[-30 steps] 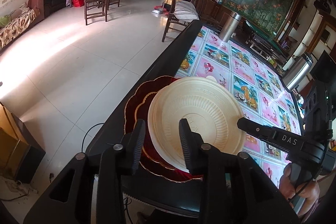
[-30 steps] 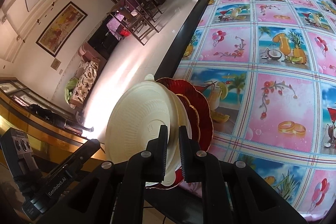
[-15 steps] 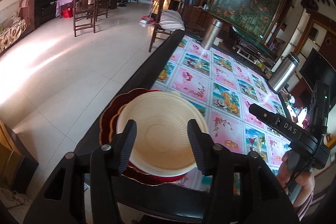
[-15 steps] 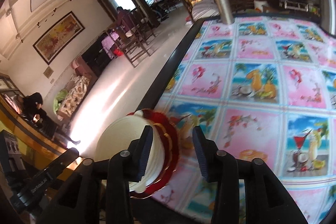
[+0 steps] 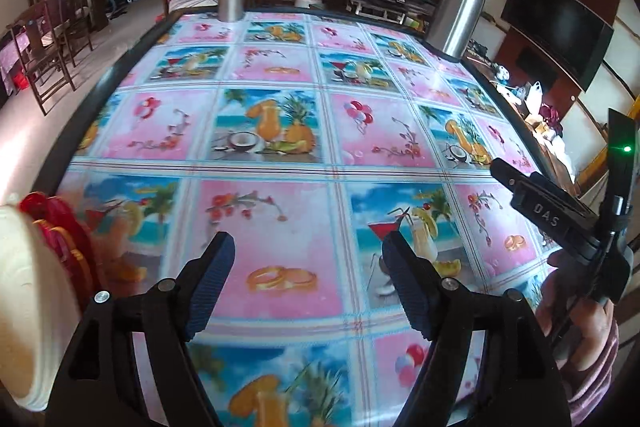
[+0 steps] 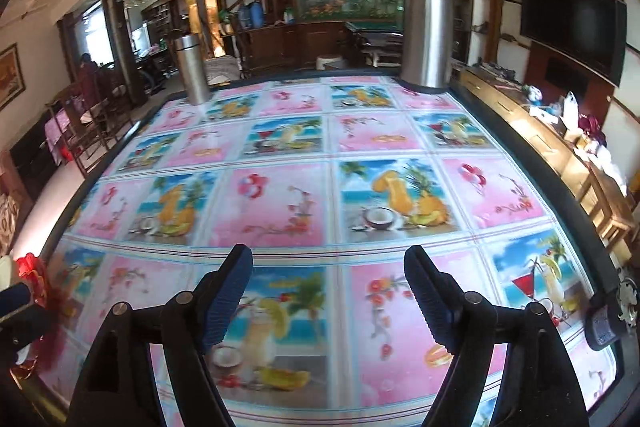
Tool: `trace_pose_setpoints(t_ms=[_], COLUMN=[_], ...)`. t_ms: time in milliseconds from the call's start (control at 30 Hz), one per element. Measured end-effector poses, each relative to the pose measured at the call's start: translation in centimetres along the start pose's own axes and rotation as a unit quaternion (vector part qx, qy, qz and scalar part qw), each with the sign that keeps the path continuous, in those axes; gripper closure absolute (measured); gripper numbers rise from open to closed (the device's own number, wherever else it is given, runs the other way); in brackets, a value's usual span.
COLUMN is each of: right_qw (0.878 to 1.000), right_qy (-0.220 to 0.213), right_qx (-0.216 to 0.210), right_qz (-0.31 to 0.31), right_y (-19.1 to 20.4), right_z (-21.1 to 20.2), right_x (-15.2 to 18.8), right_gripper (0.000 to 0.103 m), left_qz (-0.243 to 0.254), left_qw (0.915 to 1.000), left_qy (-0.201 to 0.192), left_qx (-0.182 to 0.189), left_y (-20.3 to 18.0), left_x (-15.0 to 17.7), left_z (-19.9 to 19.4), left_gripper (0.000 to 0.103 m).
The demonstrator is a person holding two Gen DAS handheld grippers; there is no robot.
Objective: Organize plates and bowls
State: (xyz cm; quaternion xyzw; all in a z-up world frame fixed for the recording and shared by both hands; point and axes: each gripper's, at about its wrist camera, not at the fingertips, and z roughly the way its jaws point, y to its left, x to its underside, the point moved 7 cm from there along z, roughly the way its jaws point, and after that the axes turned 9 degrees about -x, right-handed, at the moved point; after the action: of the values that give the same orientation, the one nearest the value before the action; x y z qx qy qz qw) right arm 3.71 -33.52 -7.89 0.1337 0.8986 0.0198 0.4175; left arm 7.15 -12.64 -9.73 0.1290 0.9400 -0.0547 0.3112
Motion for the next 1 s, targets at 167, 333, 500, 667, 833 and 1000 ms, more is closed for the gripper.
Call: trace_pose_setpoints(t_ms=[167, 333, 500, 667, 833, 1000], right_qw=[0.998, 0.996, 0.995, 0.994, 0.994, 0.993], right_qy=[-0.003, 0.012, 0.053, 0.064, 0.082, 0.099], right_qx=[0.031, 0.045, 0.038, 0.04, 0.045, 0.056], right_qz=[0.056, 0.072, 0.077, 0.078, 0.052, 0.034], right_y=[-6.3, -7.4, -7.3, -7.4, -6.7, -6.2], right_z=[2.0, 4.3, 6.0, 6.5, 7.2, 7.7], right_x=[0.3, 1.4, 2.7, 3.2, 3.4, 3.7], right_gripper=[0.021, 0.021, 0.021, 0.016, 0.006, 0.0], left_qz=[0.028, 0.038, 0.02, 0.016, 0.023, 0.022], left_qw=[0.9995, 0.9991, 0.9993, 0.9985, 0.9973, 0.9974], left_qy=[0.0, 0.0, 0.011, 0.007, -0.006, 0.0], left_qx=[-0.012, -0.021, -0.029, -0.052, -0.069, -0.069], left_y=[-3.6, -5.0, -4.7, -4.4, -4.1, -4.0], left_x=[-0.6, -0.9, -1.2, -1.5, -1.5, -1.5], left_z=[4.3, 6.6, 8.2, 9.2, 9.6, 9.9], left_gripper=[0.027, 0.027, 0.027, 0.027, 0.019, 0.009])
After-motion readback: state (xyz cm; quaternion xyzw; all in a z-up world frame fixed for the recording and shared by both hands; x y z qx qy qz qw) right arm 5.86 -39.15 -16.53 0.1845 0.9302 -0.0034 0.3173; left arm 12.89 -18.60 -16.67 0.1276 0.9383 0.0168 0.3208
